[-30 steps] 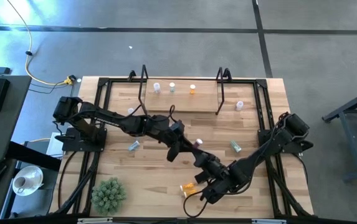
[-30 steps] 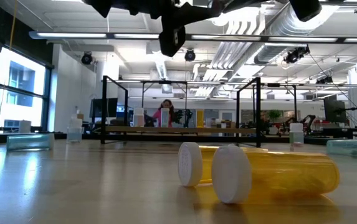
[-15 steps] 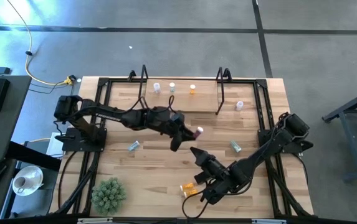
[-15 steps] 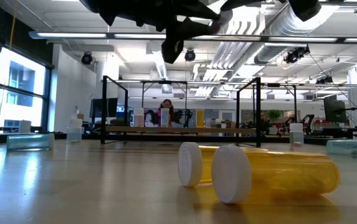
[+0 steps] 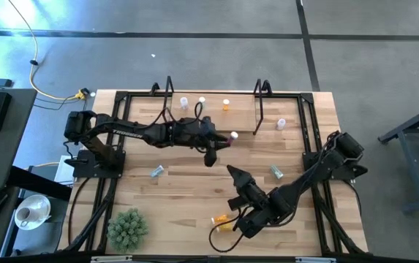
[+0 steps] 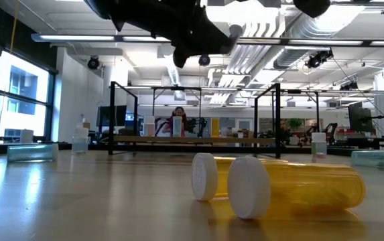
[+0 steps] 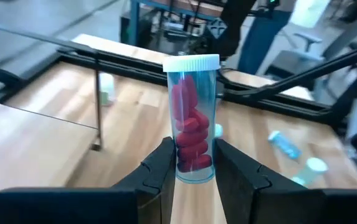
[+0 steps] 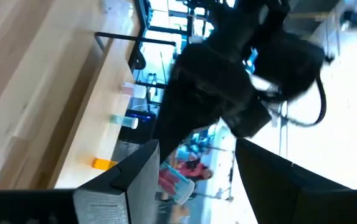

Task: Pick and place medicine bottles onto shelf by color
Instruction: Put the bottom blue pill bottle on the shelf

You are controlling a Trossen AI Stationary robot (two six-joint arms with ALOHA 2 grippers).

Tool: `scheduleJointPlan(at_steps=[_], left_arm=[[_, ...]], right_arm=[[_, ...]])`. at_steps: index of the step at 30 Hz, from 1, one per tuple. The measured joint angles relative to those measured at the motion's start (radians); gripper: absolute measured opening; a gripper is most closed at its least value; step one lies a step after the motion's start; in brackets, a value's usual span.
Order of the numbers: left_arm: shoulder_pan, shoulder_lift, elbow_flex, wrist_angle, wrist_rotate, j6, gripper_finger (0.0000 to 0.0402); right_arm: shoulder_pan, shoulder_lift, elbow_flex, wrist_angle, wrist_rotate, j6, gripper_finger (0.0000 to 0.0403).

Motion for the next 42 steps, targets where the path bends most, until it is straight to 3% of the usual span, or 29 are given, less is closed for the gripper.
scheduleJointPlan(at_steps=[7,13,16,24,28,34,42], left_arm=[[0.002,0.0,0.0,-0.001,-0.063,0.067,0.0085],[0.018,0.003,-0.001,0.01,-0.066,0.078,0.0085],[0.019,0.003,-0.001,0.038,-0.06,0.092,0.0085],[0.019,0.004,-0.005,0.076,-0.034,0.133,0.0085],[0.024,0.005,-0.092,0.2,-0.034,0.135,0.0085],[0.032,0.006,-0.223,0.426,0.026,0.128,0.0085],[0.017,0.006,-0.249,0.411,0.049,0.129,0.0085]], right_arm=[[-0.073,-0.131,0.0,0.002,-0.028,0.098,0.0201],[-0.175,-0.272,0.0,0.02,-0.167,0.266,0.0201],[-0.24,-0.336,0.0,0.029,-0.282,0.382,0.0201],[-0.412,-0.454,0.0,0.029,-0.707,0.686,0.0201],[-0.498,-0.481,0.0,0.024,-0.907,0.794,0.0201],[-0.618,-0.475,0.0,0.0,-1.18,0.841,0.0201],[-0.712,-0.415,0.0,0.029,-1.376,0.823,0.0201]])
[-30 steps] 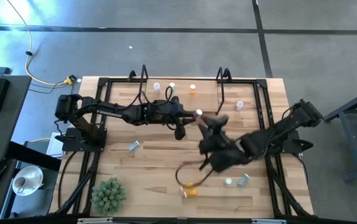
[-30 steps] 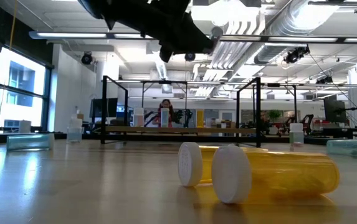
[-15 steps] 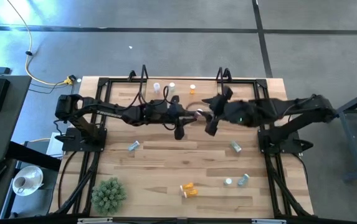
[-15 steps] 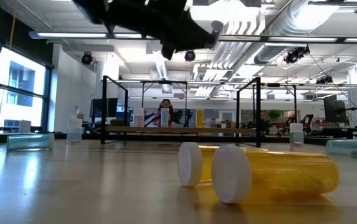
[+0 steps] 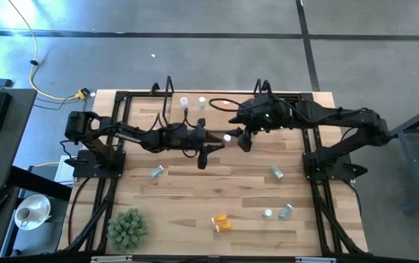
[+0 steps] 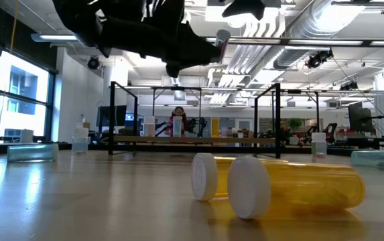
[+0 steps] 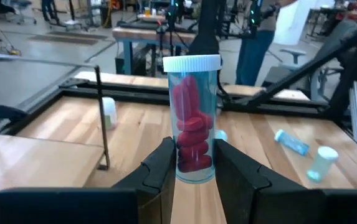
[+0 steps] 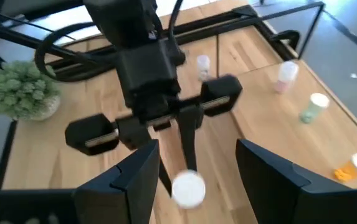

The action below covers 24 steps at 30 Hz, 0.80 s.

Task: Pick and place medicine bottles onto shelf by color
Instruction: Put the bottom blue pill bottle on the shelf

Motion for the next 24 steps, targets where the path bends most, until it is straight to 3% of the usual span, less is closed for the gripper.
scheduleJointPlan(at_steps=[6,11,18,24], left_arm=[[-0.001,0.0,0.0,-0.029,0.073,0.0,0.0085],[-0.006,0.0,0.0,-0.044,0.074,0.0,0.0085],[0.021,0.0,0.0,-0.046,0.101,0.019,0.0085],[0.067,-0.001,0.005,-0.053,0.127,0.045,0.0085]], right_arm=[[-0.063,0.025,0.0,0.139,-0.101,-0.064,0.0201],[-0.14,0.027,0.0,0.189,-0.182,-0.092,0.0201],[-0.243,0.036,0.0,0.149,-0.28,-0.105,0.0201],[-0.261,0.046,0.0,0.022,-0.285,-0.171,0.0201]])
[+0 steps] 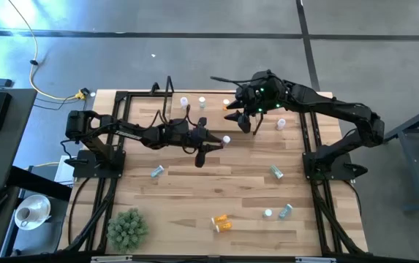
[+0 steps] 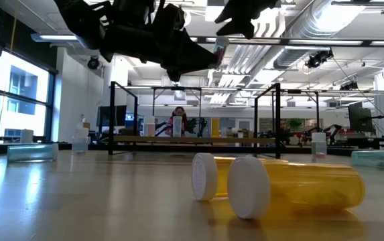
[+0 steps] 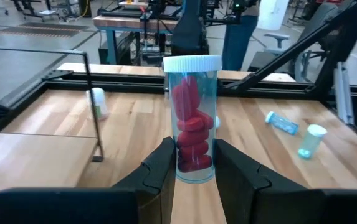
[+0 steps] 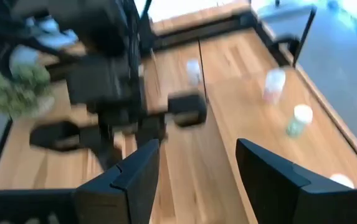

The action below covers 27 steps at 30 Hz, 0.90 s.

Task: Pick and place medicine bottles onto shelf by color
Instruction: Put the bottom blue pill bottle on the shelf

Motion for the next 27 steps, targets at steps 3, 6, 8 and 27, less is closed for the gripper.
scheduleJointPlan(at_steps=[3,6,8,27], left_arm=[[0.015,-0.001,0.01,-0.032,0.001,0.0,0.0085],[0.018,-0.001,0.01,-0.072,-0.001,0.021,0.0085],[0.016,-0.001,0.01,-0.08,-0.003,0.022,0.0085],[0.01,-0.001,0.01,-0.054,-0.009,0.008,0.0085]], right_arm=[[0.01,-0.001,0.0,-0.056,0.0,-0.008,0.0201],[0.02,0.0,0.0,-0.088,-0.004,-0.008,0.0201],[0.026,0.0,0.0,-0.103,-0.016,-0.017,0.0201],[0.13,0.077,0.0,-0.12,0.008,-0.117,0.0201]])
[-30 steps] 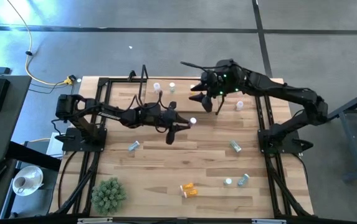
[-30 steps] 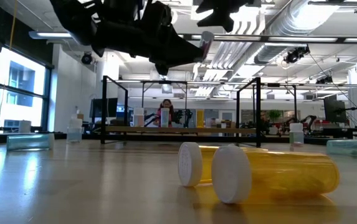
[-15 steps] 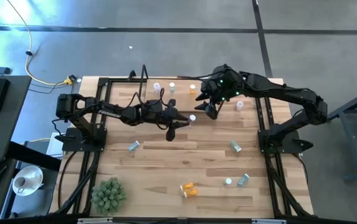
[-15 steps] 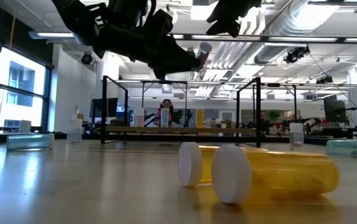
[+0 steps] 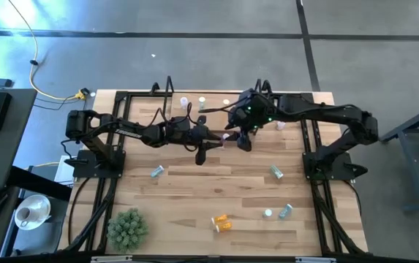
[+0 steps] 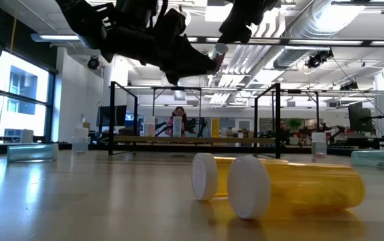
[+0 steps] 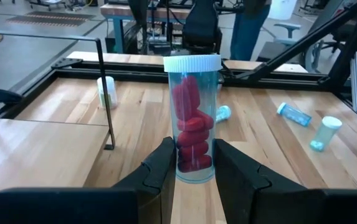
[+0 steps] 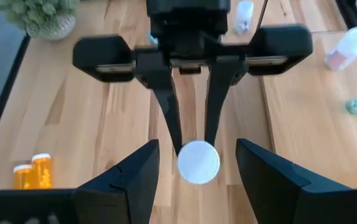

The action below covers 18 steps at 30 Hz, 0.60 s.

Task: Pick and place medicine bottles onto shelf by color
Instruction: Put the bottom blue pill bottle on the shelf

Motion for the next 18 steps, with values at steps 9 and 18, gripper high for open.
scheduleJointPlan(at_steps=[9,18], left_arm=[[0.0,0.0,0.0,0.002,-0.001,0.007,0.0085],[0.0,0.0,0.0,0.007,-0.003,0.007,0.0085]], right_arm=[[0.0,0.041,0.0,-0.008,-0.001,0.001,0.0201],[0.0,0.057,0.0,-0.034,0.0,0.007,0.0201]])
